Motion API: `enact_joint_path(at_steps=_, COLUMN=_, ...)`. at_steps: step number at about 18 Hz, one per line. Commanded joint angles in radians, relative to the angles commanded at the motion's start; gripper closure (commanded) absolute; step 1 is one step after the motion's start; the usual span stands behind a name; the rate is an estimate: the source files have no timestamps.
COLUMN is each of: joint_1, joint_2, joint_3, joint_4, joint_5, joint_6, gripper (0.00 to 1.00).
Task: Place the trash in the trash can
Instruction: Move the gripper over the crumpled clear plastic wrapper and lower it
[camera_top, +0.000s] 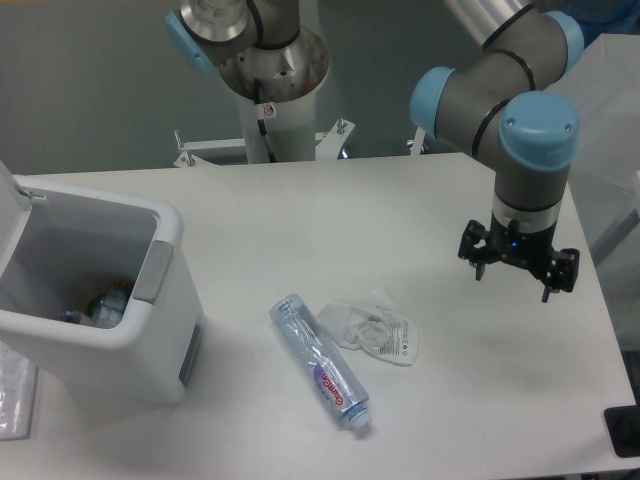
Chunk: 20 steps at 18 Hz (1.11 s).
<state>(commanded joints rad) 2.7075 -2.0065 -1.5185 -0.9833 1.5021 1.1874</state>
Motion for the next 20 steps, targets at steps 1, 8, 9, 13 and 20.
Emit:
enact_joint_path(at_steps=1, joint_1=-0.006, joint_2=0.000, joint_3=-0.023, joint_4=0.023, joint_5=-0.022, joint_6=-0.058, gripper=0.00)
enact_joint_path(at_steps=8, joint_1=-0.120, joint_2=-0.015, joint_3=-0.018, joint_4=0.037, joint_5=-0.017, joint_6=-0.256, gripper=0.00)
enact_joint_path(at_steps=9, joint_1=-0.127, joint_2=-0.020, joint_3=-0.022, joint_4=0.037, joint_5=-0.017, joint_6=-0.256, gripper=0.00)
enact_joint_path(at_steps=13, joint_1=-0.135, joint_2=-0.021, joint_3=-0.051, joint_4=0.032, joint_5=0.013, joint_6=-0.293, gripper=0.00)
enact_joint_path(at_steps=20, joint_1=-0.179, joint_2=-0.023, joint_3=-0.173, joint_4=0.031, joint_5=0.013, joint_6=-0.285, gripper=0.00)
